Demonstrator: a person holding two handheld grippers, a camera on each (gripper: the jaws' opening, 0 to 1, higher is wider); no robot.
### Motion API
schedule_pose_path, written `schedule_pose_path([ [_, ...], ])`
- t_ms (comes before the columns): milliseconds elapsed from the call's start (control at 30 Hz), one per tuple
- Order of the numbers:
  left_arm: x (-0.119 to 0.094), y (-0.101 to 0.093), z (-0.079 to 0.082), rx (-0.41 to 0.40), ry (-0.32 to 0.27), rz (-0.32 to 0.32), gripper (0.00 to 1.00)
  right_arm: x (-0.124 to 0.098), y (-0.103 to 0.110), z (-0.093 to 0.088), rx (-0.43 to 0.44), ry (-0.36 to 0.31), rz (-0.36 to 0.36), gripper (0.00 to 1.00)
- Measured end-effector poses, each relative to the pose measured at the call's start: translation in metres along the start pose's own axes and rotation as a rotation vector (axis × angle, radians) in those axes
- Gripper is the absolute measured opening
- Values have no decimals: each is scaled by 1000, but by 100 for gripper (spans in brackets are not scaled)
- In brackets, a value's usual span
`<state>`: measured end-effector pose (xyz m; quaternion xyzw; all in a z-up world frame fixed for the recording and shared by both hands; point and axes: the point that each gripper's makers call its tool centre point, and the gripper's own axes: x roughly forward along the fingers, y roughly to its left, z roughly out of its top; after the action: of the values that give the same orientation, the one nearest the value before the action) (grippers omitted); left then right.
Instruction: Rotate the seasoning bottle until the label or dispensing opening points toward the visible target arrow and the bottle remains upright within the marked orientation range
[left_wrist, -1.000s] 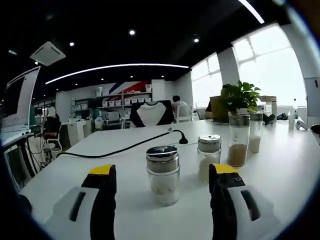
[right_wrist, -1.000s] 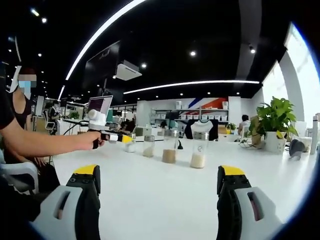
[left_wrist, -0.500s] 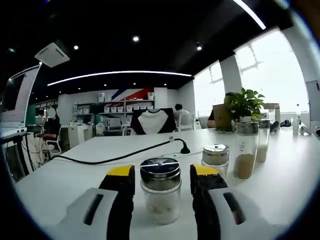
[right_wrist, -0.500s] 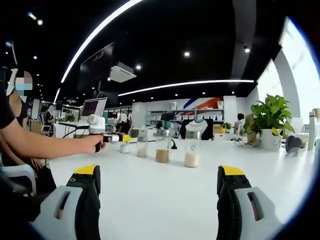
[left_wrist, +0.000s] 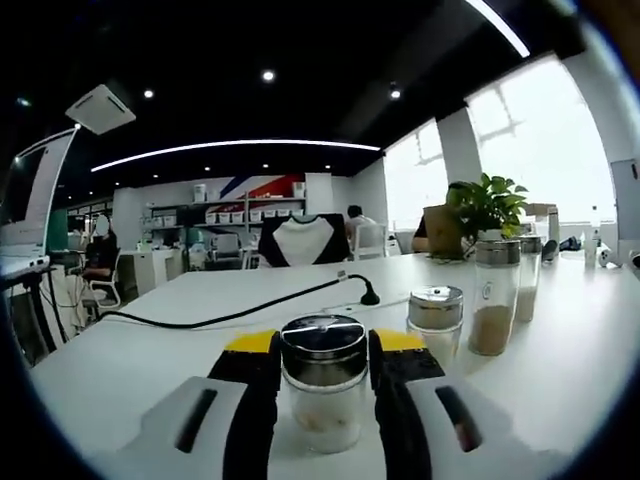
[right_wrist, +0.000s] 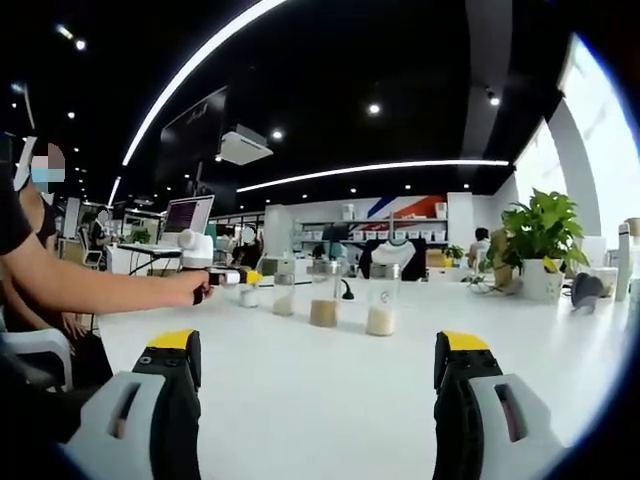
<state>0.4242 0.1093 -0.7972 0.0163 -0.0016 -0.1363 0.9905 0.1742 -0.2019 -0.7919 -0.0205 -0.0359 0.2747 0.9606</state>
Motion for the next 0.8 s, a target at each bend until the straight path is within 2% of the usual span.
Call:
schedule_pose_path([
  [67, 0, 2, 0, -19, -3, 8, 36, -1, 0, 1, 0, -4, -1, 99],
  [133, -2, 1, 0, -3, 7, 25, 36, -2, -2, 2, -1, -5, -5, 99],
  [333, -9, -2, 6, -39, -11, -7, 35, -4, -7, 5, 19, -19, -14, 99],
  [433, -14, -8, 15, -13, -38, -33, 33, -3, -5, 4, 17, -15, -8, 97],
  [533, -19, -14, 20, -29, -57, -73, 33, -2, -2, 4, 19, -18, 3, 97],
  [800, -29, -28, 16, -68, -40, -141, 32, 0, 4, 3, 14, -13, 15, 97],
])
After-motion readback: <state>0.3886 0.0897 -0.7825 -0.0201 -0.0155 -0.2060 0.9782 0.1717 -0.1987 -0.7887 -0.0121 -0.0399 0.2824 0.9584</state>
